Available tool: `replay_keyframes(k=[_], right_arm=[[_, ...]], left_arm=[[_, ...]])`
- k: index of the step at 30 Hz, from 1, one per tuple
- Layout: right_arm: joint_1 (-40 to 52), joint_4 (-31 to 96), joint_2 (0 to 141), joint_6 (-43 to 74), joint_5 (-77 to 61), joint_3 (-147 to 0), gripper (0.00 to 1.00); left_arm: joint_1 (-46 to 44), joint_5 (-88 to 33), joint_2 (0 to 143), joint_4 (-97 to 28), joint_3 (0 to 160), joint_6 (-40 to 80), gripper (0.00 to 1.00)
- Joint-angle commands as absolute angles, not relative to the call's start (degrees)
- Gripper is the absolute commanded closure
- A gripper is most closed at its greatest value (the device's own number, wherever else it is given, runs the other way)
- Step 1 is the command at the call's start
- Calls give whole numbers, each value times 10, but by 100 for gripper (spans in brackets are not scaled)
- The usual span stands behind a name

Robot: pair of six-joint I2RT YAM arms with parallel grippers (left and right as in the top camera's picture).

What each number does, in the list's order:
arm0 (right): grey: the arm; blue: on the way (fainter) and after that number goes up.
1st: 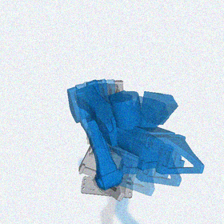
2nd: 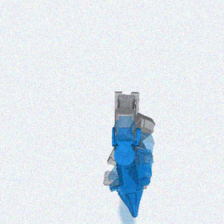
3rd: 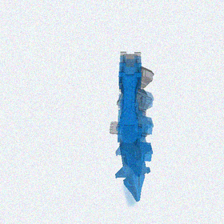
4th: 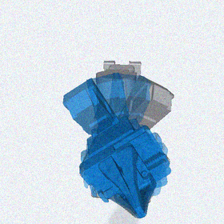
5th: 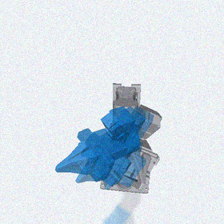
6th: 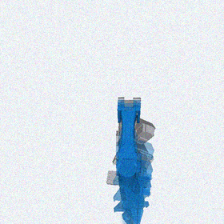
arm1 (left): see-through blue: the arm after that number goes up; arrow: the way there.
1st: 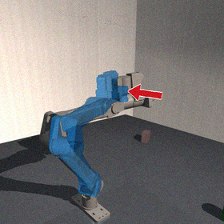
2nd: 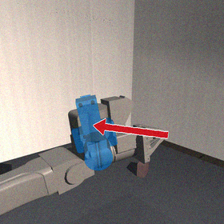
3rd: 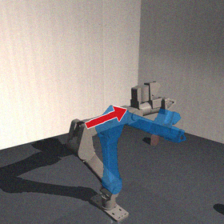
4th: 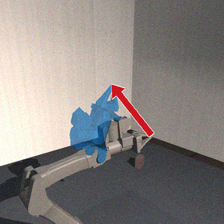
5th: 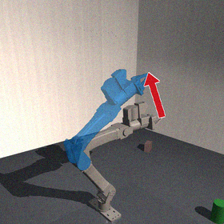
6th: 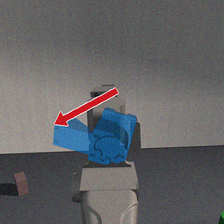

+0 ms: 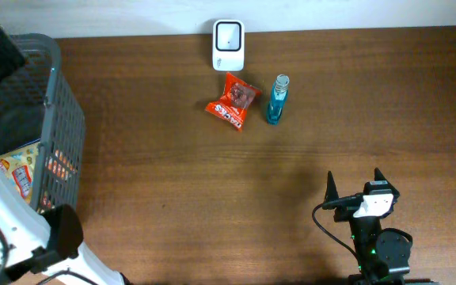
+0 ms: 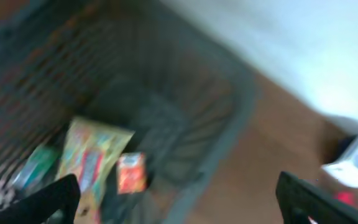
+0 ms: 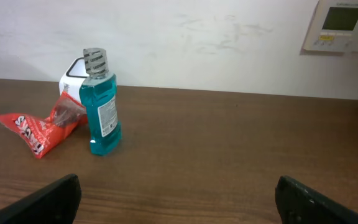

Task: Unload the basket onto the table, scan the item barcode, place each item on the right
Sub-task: 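Reach into the basket with the left gripper and grasp the yellow snack bag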

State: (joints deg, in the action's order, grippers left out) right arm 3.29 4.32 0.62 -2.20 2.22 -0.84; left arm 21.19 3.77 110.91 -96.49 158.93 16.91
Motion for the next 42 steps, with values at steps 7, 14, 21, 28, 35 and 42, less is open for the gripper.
replay_keyframes(k=[7,14,21,28,35,42], right_arm=[[29,45,2,-26,21,-3,2],[29,45,2,-26,21,-3,1],[29,45,2,-26,21,-3,2],[29,45,2,-26,21,-3,2],[29,45,2,-26,21,-3,1],[29,45,2,-26,21,-3,2]], left_arm=[[321,138,1114,-893,1299,243,1],[369,111,1119,-797,1099,222,1],[369,69,1128,-675,950,176,3],[369,73,1129,-597,848,177,16],[369,105,1129,-560,817,177,61],[369,26,1129,-611,891,177,100]])
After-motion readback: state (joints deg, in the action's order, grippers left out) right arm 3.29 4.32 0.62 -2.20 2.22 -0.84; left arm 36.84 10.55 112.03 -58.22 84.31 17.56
